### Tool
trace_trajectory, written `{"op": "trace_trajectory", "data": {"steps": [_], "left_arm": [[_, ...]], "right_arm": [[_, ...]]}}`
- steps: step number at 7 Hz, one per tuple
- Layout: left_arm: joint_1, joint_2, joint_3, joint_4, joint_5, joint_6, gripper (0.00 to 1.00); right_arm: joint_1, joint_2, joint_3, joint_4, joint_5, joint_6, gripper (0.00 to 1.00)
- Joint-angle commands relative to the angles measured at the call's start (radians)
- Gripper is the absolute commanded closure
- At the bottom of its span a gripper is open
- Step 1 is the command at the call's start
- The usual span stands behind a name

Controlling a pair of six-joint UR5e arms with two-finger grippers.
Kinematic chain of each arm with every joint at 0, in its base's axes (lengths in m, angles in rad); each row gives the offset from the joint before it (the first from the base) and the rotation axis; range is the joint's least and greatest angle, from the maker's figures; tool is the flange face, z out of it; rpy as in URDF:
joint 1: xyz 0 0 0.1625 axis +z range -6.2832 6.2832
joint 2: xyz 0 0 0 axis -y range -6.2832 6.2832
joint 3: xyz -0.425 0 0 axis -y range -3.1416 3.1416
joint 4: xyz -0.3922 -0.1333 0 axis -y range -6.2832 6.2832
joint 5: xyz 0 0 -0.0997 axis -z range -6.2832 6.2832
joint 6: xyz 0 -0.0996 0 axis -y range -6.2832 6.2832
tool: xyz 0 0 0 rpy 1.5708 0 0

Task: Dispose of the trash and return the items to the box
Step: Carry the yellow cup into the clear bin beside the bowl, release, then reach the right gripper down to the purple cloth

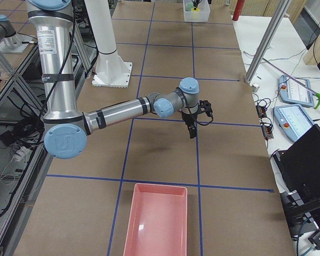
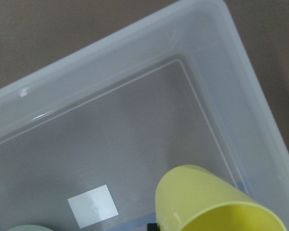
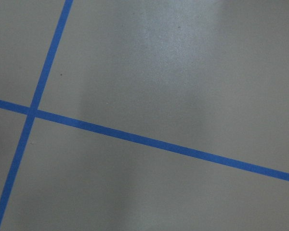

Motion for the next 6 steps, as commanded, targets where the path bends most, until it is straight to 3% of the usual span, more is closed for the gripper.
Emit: {"op": "trace_trajectory", "data": {"steps": [1, 2, 4, 6], "left_arm": [[-0.046, -0.019, -0.018, 0.005, -0.009, 0.000, 0.01], [-0.089, -0.044, -0.105, 0.149, -0.009, 0.000, 0.01], [-0.143, -0.007, -0.492, 0.568, 0.002, -0.043, 0.01], [-0.140, 0.254, -0.874, 0.623, 0.004, -0.277, 0.01]], "right_arm": [[0.000, 0.002, 0.001, 0.000, 0.002, 0.001, 0.00], [0.000, 0.002, 0.002, 0.000, 0.002, 0.001, 0.00], [0.000, 0.002, 0.001, 0.000, 0.002, 0.003, 0.00], [-0.002, 0.005, 0.008, 0.006, 0.007, 0.056, 0.00]]}}
